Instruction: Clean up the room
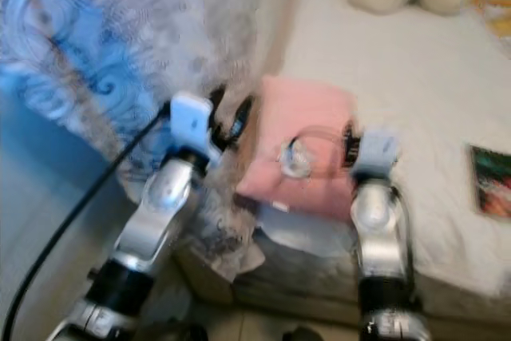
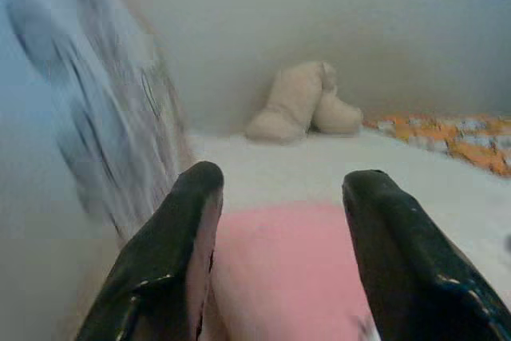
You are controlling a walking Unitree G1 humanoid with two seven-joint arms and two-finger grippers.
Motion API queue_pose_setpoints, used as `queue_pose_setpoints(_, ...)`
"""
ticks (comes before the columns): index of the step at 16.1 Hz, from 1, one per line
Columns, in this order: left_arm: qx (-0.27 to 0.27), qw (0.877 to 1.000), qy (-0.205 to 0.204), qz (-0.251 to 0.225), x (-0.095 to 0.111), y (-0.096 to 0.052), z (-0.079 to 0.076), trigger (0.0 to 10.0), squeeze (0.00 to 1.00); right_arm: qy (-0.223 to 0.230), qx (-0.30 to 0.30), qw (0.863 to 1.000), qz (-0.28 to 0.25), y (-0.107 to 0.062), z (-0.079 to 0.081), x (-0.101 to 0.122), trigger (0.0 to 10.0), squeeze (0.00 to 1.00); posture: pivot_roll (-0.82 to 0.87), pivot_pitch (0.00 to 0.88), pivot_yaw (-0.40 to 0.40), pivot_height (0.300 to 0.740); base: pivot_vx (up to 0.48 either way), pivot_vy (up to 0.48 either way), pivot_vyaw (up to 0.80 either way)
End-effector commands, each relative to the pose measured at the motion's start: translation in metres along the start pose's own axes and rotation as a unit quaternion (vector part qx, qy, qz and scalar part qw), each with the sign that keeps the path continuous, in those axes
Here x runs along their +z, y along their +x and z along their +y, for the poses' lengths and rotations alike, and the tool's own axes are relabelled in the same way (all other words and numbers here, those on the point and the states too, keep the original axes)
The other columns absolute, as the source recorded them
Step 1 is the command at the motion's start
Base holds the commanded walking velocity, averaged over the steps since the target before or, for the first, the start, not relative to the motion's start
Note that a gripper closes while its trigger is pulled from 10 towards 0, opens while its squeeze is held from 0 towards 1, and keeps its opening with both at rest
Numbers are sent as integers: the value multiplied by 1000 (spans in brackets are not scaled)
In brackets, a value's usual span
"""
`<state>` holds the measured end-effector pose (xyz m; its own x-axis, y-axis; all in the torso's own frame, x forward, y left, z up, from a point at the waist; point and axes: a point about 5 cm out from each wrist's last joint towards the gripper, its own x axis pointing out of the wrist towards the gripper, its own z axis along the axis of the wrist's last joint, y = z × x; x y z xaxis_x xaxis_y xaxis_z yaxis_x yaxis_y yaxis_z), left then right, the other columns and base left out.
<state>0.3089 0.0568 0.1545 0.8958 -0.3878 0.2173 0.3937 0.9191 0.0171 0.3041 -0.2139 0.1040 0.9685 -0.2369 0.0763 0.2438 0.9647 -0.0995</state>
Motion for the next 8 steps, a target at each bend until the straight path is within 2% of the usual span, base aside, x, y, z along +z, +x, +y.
queue_pose_setpoints(1, 29, 999, 8, 43, -17, -12, 19, 10000, 1000, 21, 17, 1000, -10, -4, 9, 6, 10000, 1000, -101, 0, 38, 735, 0, -480, 0)
queue_pose_setpoints(2, 21, 998, 6, 52, -21, -16, 21, 10000, 1000, 22, 34, 999, -13, -10, 17, 4, 10000, 1000, -105, 0, 37, 735, 0, -480, 0)
queue_pose_setpoints(3, 20, 998, 12, 62, -25, -19, 21, 10000, 0, 26, 40, 999, -22, -15, 23, 8, 10000, 0, -116, 0, 36, 735, 0, -480, 0)
queue_pose_setpoints(5, 28, 998, 4, 65, -27, -18, 20, 10000, 0, 11, 31, 999, -29, -14, 23, 14, 10000, 0, -121, 0, 38, 735, 0, -480, 0)
queue_pose_setpoints(8, 38, 996, -36, 66, -27, -13, 18, 10000, 0, -3, 57, 998, -28, -14, 29, 16, 10000, 0, -136, 0, 39, 735, 0, -471, 0)
